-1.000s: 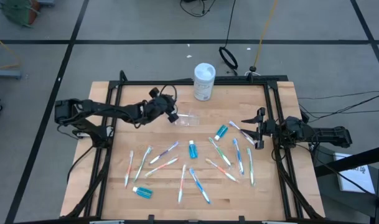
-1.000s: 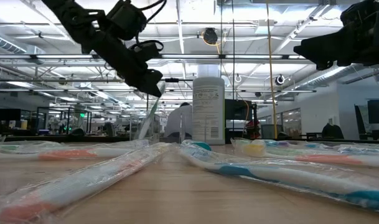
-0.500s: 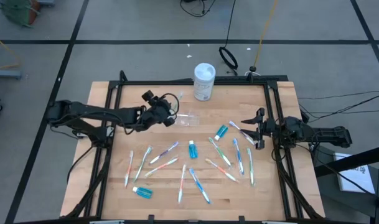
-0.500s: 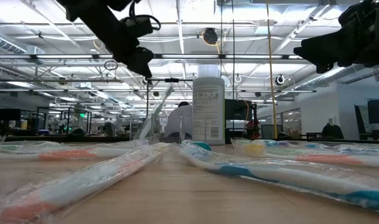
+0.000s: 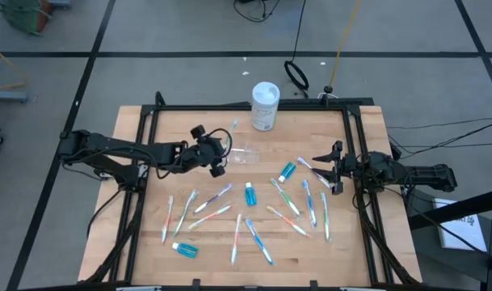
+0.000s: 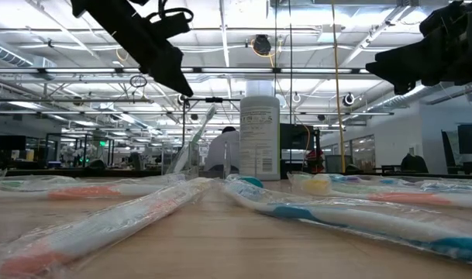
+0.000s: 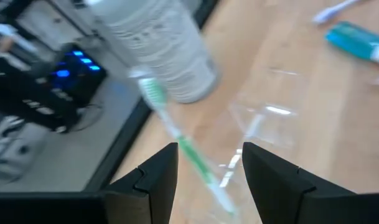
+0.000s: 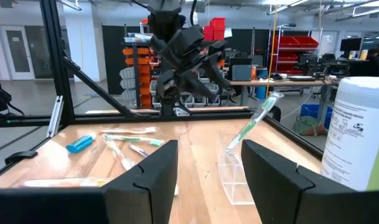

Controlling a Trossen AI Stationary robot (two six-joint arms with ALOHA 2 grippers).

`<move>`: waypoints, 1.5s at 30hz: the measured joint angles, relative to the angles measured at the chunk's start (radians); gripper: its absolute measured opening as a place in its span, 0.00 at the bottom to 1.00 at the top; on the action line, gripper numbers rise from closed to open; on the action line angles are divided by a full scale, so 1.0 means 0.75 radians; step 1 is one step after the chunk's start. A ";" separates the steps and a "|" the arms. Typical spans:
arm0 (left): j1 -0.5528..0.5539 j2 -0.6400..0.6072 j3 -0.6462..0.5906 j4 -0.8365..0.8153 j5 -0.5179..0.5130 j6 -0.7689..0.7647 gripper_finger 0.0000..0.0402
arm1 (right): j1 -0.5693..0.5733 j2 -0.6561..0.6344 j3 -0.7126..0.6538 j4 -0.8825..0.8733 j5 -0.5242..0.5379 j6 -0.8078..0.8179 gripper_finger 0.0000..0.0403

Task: Pick & Place toothbrushing station
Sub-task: Put the blue mouthwash into the transparent organizer

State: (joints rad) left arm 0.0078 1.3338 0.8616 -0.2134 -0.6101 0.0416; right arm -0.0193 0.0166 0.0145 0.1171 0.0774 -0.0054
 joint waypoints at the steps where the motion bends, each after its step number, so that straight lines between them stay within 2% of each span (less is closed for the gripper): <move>1: 0.000 0.000 0.000 0.000 0.032 0.000 0.46 | 0.000 0.000 0.000 -0.002 0.000 -0.005 0.42; 15: 0.000 0.001 -0.001 -0.006 0.586 -0.099 0.46 | 0.000 0.000 0.000 -0.003 0.000 0.057 0.42; 19: -0.001 0.002 -0.001 -0.042 0.684 -0.165 0.46 | 0.000 0.000 0.000 -0.004 0.000 0.058 0.42; 25: 0.000 0.002 -0.002 -0.112 0.685 -0.247 0.46 | 0.000 0.000 0.000 -0.005 0.000 0.061 0.42; 39: 0.000 0.002 -0.002 -0.139 0.663 -0.242 0.46 | 0.000 -0.001 0.000 0.001 -0.001 0.087 0.42; 45: 0.000 0.002 -0.002 -0.139 0.663 -0.237 0.46 | 0.000 -0.001 0.000 0.087 -0.001 0.132 0.42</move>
State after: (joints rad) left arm 0.0078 1.3354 0.8600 -0.3180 -0.1131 -0.1360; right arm -0.0193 0.0158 0.0143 0.1820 0.0769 0.0937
